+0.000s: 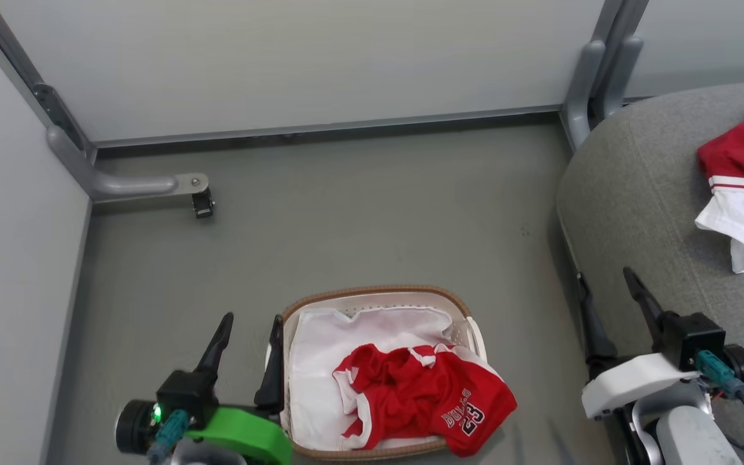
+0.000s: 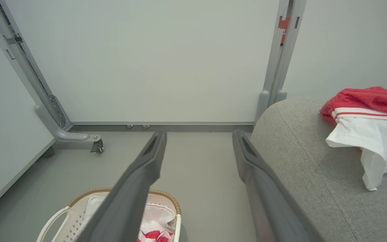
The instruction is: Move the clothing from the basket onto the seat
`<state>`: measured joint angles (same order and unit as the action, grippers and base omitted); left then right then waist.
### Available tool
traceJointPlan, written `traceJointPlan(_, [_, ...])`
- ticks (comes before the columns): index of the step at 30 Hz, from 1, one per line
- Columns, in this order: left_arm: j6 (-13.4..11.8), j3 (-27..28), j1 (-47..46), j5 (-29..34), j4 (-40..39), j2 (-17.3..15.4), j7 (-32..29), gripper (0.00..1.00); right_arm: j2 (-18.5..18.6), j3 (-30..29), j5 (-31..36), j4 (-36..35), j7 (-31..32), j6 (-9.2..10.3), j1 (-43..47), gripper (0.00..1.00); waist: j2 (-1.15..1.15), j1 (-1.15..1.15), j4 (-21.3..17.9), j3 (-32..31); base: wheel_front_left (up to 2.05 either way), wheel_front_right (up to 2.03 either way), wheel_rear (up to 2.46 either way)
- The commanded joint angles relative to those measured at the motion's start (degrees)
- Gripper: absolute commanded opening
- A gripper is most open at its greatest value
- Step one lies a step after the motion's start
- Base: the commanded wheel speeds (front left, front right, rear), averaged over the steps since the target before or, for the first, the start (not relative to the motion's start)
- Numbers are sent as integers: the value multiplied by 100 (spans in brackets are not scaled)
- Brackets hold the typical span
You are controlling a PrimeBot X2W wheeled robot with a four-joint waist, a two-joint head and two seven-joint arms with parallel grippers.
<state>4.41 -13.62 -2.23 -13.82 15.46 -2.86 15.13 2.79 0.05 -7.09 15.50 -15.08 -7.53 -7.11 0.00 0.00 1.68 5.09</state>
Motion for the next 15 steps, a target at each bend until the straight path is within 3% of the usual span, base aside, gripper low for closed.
traceJointPlan(1, [69,-111,-250,141,83,-19,3,100,21,-43,71,-57,-14,8,-138,100,0,0,-78,331,0,0,0])
traceJointPlan(15, [301,-1484,-2804,787,1939,-138,-82,100,18,37,105,-476,-14,8,-1332,100,0,0,-927,2464,0,0,0])
